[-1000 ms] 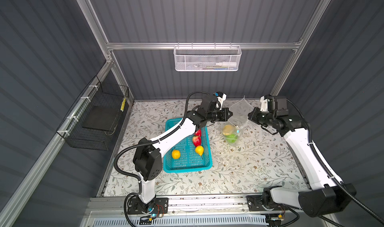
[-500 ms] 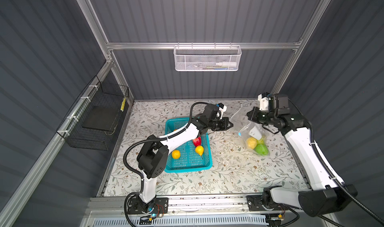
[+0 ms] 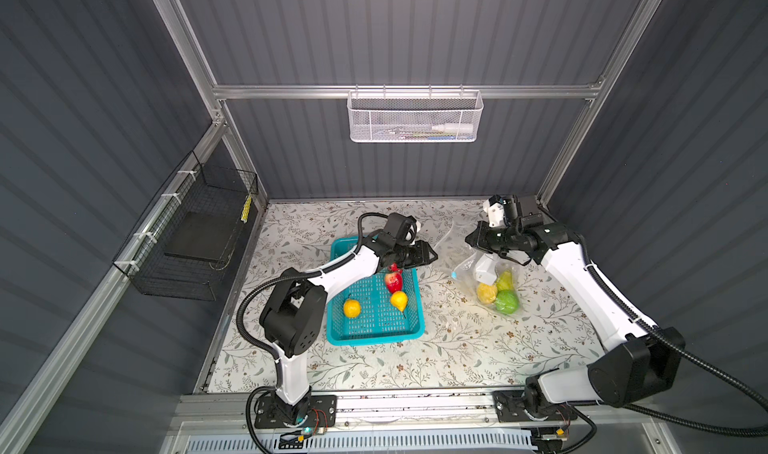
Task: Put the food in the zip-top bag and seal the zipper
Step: 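Open the left gripper to release the fruit and withdraw it from the bag, then lower the left gripper into the teal basket over the yellow pear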
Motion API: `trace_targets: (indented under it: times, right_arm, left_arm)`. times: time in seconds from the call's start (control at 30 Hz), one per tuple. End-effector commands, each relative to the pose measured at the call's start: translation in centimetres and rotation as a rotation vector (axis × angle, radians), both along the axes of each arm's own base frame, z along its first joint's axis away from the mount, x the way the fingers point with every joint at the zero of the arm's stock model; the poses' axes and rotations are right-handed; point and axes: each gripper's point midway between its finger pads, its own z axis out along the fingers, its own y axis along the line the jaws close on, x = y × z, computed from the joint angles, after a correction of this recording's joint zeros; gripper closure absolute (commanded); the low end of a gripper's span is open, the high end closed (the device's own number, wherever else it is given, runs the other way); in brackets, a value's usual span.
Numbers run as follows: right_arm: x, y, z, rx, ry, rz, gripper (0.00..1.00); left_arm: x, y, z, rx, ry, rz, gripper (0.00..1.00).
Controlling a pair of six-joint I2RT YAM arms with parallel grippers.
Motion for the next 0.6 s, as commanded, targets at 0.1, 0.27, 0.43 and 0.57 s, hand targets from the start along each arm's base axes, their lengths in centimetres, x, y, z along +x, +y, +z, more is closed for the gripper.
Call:
trace_targets:
  times: [0.1,0.27,0.43,0.57]
  right_arm:
    - [0.2,0.6,1.0,0.029,-0.031,0.000,1.00]
    - [0.2,0.4,0.8,0.033,-0.042,-0.016,1.00]
    - [0.3,0.4,0.4,0.044,-0.045,-0.030,1.00]
    - [0.2,0.4,0.0,0.049,-0.044,-0.033,1.00]
  left_arm:
    - [-1.3,5.6,3.7,0.153,-0.084,0.069,0.27]
    - [-3.9,11.6,2.2,0.407,-0.067,0.122,0.23]
    - [-6.3,16.4,0.3,0.584,-0.023,0.186,0.22]
    - [-7.8,19.2,-1.3,0.673,0.021,0.253,0.22]
